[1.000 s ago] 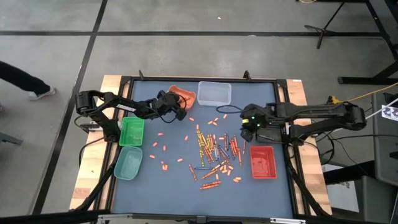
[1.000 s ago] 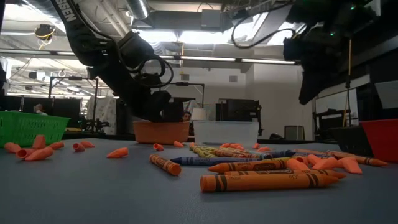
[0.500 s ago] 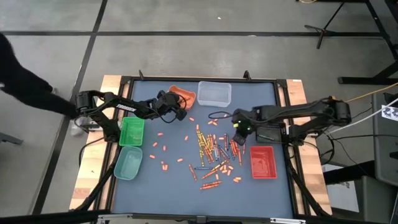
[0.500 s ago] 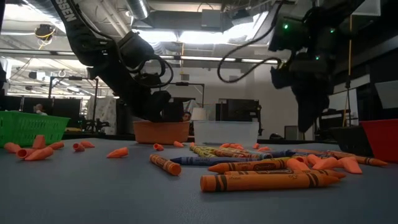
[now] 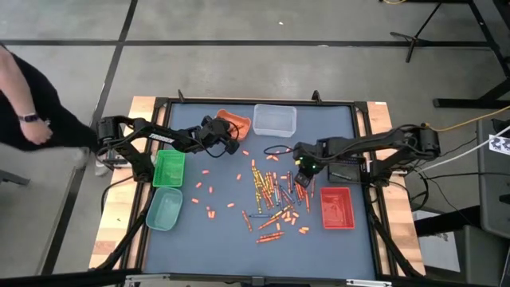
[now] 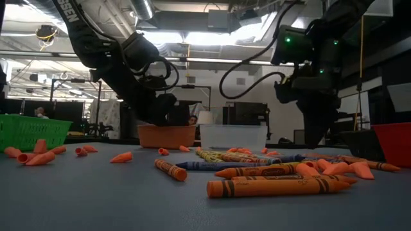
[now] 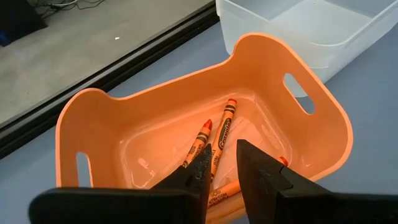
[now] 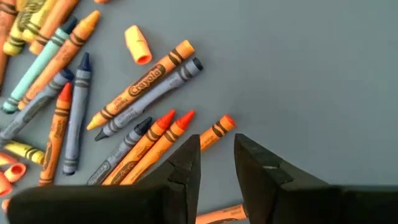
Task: Sort crayons
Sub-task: Put the red crayon into the orange bin
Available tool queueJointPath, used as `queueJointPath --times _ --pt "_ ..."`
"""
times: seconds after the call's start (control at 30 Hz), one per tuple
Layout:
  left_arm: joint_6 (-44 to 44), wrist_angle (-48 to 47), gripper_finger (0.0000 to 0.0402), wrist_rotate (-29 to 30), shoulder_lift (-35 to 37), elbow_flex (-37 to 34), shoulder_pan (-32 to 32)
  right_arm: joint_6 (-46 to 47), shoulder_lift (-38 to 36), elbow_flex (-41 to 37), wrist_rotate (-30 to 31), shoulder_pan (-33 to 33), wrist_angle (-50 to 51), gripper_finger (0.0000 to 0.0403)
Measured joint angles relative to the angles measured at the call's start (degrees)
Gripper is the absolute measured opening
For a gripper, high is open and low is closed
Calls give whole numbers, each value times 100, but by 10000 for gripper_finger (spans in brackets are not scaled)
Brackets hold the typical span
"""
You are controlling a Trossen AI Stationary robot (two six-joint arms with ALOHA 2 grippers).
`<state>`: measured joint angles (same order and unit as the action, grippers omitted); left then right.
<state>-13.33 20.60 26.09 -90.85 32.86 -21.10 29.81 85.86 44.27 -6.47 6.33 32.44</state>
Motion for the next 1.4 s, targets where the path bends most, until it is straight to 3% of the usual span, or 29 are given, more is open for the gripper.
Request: queueJointPath --times 0.63,1.4 --pt "0 0 63 0 0 0 0 361 329 9 146 0 -299 95" --pt "-2 0 63 0 0 0 0 1819 339 -7 395 0 -266 95"
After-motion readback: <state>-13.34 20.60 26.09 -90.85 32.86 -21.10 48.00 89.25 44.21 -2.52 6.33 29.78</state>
